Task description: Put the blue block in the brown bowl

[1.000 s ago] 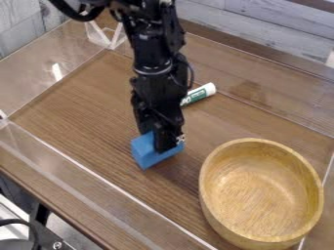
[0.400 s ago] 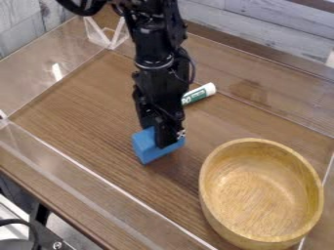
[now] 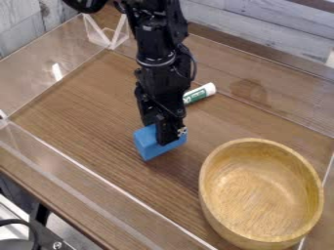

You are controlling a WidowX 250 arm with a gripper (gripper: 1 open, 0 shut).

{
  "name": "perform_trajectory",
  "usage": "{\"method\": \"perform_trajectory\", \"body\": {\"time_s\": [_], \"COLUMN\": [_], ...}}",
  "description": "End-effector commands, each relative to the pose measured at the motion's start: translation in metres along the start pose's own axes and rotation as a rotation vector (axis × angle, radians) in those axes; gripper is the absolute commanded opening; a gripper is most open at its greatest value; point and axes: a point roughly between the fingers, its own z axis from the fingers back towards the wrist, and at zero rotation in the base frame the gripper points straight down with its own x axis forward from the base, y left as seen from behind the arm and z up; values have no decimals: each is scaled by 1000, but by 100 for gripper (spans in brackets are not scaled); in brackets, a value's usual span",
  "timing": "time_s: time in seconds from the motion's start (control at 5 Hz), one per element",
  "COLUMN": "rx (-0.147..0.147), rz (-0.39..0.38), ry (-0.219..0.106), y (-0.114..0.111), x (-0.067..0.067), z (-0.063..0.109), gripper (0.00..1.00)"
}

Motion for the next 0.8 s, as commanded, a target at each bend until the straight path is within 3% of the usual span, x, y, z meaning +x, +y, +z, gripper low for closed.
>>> {"method": "perform_trajectory", "body": {"time_s": [0.0,0.6], "rx": [34,47], "rz": [-26,-70], "ry": [-50,-62], "y": [5,6], "x": [13,21], "z": [12,11], "gripper": [0,0]}}
